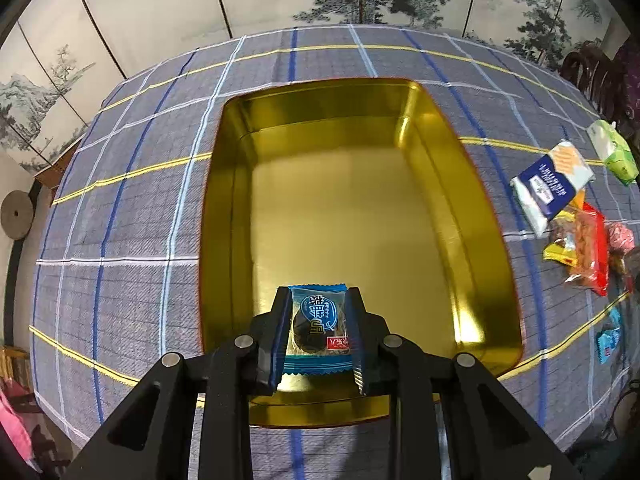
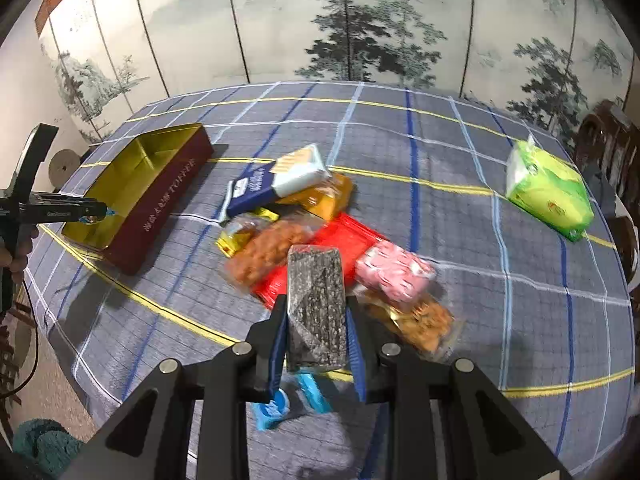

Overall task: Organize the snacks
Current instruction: 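Carry the blue pastry into the gold tin with the left tool while the right holds the biscuit pack, then release the pastry in the tin with the left tool while the right drops the biscuit pack there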

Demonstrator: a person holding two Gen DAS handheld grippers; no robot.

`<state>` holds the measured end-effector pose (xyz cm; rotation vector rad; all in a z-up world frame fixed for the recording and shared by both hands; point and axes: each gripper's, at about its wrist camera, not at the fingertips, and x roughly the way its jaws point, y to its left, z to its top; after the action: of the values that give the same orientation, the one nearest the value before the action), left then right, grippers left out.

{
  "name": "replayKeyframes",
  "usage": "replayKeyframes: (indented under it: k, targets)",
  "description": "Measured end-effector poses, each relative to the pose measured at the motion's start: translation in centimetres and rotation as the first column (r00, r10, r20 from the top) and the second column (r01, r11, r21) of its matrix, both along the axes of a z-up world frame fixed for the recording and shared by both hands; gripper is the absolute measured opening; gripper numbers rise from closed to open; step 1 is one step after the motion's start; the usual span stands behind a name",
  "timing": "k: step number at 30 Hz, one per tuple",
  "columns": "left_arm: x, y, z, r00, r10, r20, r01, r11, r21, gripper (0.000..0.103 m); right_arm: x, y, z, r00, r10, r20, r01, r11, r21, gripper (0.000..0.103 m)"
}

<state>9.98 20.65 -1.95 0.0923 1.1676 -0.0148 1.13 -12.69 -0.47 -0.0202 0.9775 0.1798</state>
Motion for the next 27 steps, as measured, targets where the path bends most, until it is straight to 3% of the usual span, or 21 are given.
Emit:
replayKeyframes:
  k: [22, 27]
  targets:
    - [-1.2, 2.1, -2.2, 0.999, 0.028, -0.043, -0.029, 0.999, -0.022, 0.027, 3.4, 9.0, 1.3, 0.985, 0.171, 0.020, -0.171, 0.985, 0.007, 0.027]
    - [-1.8, 2.3, -1.5, 0.999, 0.042, -0.012, -0.042, 0.998, -0.043, 0.039, 4.2, 10.6, 1.4, 0.981, 0.194, 0.026, -0.195, 0.981, 0.011, 0.027]
